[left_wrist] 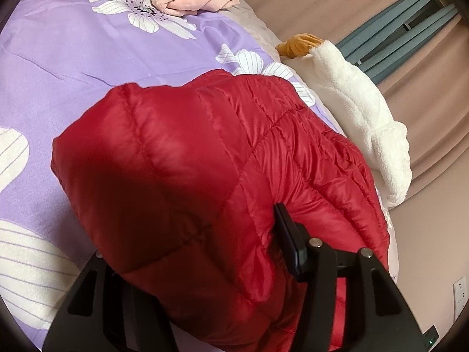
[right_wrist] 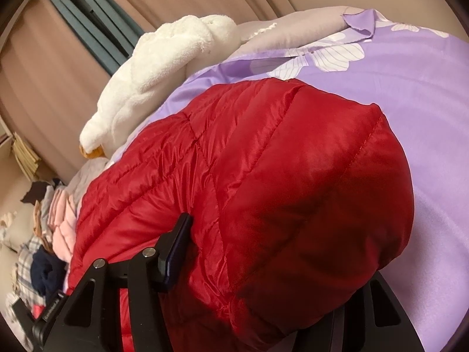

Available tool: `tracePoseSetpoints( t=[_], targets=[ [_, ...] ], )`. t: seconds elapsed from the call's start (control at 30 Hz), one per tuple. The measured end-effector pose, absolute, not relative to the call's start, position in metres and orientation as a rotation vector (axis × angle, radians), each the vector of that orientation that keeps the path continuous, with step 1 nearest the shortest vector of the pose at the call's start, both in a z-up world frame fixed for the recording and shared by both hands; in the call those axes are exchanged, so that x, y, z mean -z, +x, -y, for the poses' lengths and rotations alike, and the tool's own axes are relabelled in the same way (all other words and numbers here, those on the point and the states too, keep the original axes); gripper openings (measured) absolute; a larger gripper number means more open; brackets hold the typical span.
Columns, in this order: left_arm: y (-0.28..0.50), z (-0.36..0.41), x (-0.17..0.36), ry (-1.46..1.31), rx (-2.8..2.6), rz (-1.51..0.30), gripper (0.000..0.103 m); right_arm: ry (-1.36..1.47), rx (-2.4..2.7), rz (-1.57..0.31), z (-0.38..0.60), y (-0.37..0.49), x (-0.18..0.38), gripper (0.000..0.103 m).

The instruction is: Fold large clothes

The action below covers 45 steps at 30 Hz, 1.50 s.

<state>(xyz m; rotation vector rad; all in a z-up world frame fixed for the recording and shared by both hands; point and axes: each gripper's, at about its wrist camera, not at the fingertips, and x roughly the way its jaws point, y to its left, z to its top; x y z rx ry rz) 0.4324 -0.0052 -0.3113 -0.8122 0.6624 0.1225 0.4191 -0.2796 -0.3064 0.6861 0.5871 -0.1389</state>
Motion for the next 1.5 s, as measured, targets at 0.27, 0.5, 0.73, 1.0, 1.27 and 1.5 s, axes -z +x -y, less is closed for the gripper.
tracePoseSetpoints(
  t=[0.27,0.5,0.73,1.0,1.27,1.5],
  targets=[
    [0.432,0.006,0.31,-0.804,-0.124,-0.657,0.05,0.648,0.12,-0.568,0.276,0.417,0.301,0.047],
    [0.406,0.004,0.292,-0.781,-0.159,-0.695,0.03,0.602,0.055,-0.576,0.272,0.389,0.284,0.031],
    [0.321,-0.017,0.263,-0.711,-0.177,-0.716,0.029,0.701,-0.011,-0.614,0.263,0.305,0.277,0.03],
    [0.237,-0.022,0.272,-0.484,-0.115,-0.712,0.032,0.649,-0.034,-0.706,0.246,0.23,0.282,0.03],
    [0.23,-0.068,0.297,-0.737,-0.069,-0.839,0.076,0.788,-0.002,-0.806,0.276,0.22,0.3,0.053],
    [0.259,-0.079,0.305,-0.844,0.063,-0.921,0.07,0.661,0.07,-0.864,0.286,0.204,0.272,0.054]
  ],
)
